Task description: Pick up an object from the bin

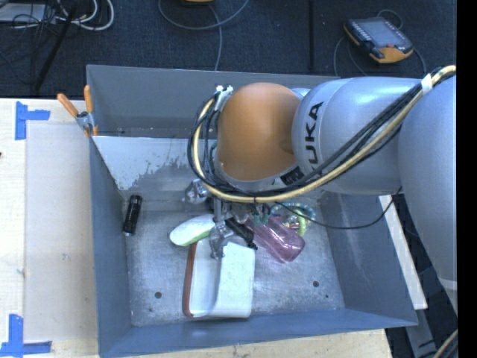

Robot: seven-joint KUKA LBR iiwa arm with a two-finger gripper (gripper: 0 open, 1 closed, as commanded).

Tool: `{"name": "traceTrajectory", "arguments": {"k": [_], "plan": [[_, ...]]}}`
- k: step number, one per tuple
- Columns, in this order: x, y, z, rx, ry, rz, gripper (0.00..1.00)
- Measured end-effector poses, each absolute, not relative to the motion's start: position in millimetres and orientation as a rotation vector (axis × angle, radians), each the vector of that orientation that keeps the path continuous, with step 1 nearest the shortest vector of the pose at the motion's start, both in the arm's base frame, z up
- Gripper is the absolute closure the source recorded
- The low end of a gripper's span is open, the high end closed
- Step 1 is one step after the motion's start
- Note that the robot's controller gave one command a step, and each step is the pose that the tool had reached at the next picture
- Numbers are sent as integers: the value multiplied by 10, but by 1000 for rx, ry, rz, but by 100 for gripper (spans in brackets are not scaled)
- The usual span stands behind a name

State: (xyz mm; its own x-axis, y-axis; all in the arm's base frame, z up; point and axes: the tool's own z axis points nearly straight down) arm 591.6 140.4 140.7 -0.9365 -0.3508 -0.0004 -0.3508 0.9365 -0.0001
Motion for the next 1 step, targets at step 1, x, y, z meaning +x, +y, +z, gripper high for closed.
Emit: {"name": "traceTrajectory", "arguments": {"k": [1], "plan": [[6152, 1427, 716, -718, 3054, 1, 0]]}}
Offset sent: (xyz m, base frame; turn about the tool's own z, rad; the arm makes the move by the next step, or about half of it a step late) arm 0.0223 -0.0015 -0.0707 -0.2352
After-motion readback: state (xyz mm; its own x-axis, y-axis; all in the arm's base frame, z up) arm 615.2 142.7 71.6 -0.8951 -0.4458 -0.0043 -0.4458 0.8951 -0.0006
